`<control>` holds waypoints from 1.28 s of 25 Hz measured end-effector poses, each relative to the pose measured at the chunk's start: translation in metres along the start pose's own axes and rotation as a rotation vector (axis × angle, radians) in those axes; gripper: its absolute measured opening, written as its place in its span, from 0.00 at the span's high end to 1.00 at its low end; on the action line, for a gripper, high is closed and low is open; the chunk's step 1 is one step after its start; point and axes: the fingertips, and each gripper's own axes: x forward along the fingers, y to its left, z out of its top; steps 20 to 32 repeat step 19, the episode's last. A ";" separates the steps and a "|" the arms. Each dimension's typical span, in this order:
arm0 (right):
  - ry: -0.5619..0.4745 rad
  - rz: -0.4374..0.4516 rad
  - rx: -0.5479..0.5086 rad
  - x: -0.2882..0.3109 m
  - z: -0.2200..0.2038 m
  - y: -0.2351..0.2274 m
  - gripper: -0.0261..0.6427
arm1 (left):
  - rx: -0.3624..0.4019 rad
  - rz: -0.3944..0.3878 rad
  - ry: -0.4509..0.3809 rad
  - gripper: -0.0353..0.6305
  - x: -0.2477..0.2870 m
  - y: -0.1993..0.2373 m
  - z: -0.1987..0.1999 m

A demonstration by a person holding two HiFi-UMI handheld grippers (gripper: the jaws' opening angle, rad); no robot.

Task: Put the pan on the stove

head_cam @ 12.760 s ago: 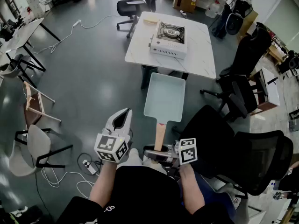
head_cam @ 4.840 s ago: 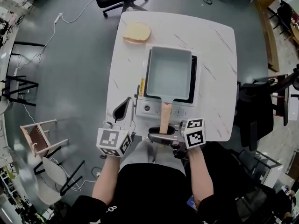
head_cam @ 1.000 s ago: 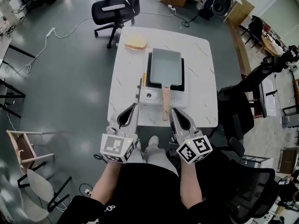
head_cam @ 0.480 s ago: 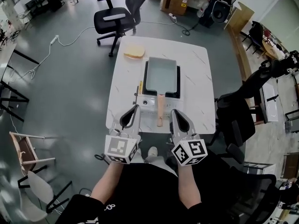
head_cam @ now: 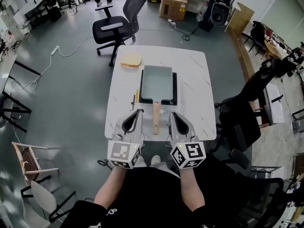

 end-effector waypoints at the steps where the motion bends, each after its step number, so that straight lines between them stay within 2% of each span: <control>1: 0.000 0.002 -0.005 0.001 0.001 -0.002 0.97 | 0.000 0.001 -0.003 0.96 0.002 -0.001 0.000; 19: 0.000 0.025 -0.059 0.014 0.011 -0.014 0.97 | -0.012 0.029 -0.012 0.96 0.015 0.000 0.006; 32: 0.000 0.025 -0.059 0.014 0.011 -0.014 0.97 | -0.012 0.029 -0.012 0.96 0.015 0.000 0.006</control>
